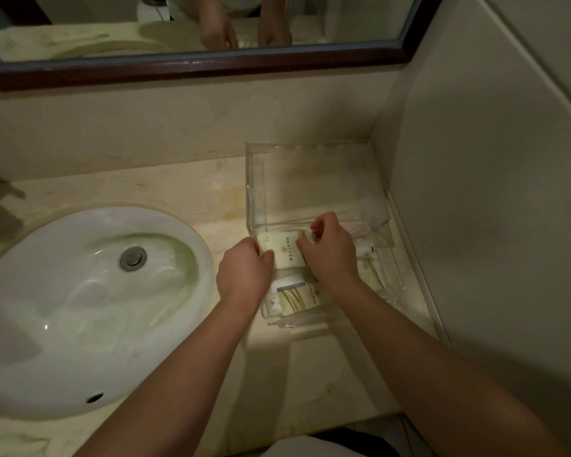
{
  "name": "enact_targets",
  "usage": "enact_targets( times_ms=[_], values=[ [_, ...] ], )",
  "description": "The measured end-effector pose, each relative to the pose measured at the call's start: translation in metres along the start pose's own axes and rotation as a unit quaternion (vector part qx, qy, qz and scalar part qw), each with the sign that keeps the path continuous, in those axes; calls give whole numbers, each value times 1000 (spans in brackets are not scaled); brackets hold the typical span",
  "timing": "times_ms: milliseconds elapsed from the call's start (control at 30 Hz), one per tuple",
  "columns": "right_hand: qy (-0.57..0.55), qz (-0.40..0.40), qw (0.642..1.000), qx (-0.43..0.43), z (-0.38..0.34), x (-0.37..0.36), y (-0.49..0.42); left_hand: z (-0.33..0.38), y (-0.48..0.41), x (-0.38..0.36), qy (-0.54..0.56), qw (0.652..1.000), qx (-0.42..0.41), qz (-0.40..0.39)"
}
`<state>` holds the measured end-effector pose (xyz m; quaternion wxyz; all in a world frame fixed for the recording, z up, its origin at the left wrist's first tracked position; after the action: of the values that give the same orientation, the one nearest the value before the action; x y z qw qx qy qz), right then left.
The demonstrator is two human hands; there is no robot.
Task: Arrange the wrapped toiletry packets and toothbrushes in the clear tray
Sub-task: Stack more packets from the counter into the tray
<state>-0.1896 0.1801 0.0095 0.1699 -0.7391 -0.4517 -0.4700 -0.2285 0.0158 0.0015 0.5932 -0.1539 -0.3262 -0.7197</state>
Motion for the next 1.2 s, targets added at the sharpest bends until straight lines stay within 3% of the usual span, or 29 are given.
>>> enact_targets(
  times_ms=[167, 333, 467, 567, 633, 733, 867, 1000, 1100, 1200],
  values=[
    [27, -50, 998, -13, 14, 2, 13, -9, 10, 3, -44, 996, 38, -63],
    [85, -57, 995, -11, 14, -5, 23, -7, 22, 5, -160, 985, -5, -66],
    [123, -9, 992, 16, 7, -3, 31, -1, 25, 5, -131, 985, -92, -64],
    [194, 44, 976, 88, 3, 2, 45, 2, 39, 1, -112, 960, -243, -77],
    [233, 25, 962, 140, 4, -4, 54, -2, 50, -6, -160, 930, -311, -110],
    [237, -14, 960, 150, 9, -10, 64, -11, 54, -17, -213, 910, -324, -145],
    [235, -31, 961, 144, 6, -9, 64, -6, 58, -10, -218, 919, -305, -118],
    [261, 21, 944, 199, -12, -11, 69, -13, 71, 28, -120, 962, -233, -80],
    [175, 42, 951, 250, -56, -24, 90, -48, 82, 82, -31, 984, -178, 9],
    [151, -10, 941, 302, -111, -52, 122, -99, 98, 150, 13, 990, -90, 106]
  ],
)
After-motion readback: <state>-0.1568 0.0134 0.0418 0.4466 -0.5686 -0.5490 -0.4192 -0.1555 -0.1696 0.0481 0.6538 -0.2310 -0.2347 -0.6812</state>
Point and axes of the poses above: each hand's wrist, its own y-axis away from the middle knuckle, its own x-axis out of the back of the hand, z = x × y, the point moved 5 cm from there along -y, towards the middle knuckle, and after that the axes turned 15 degrees about y, right-handed, at the moved point
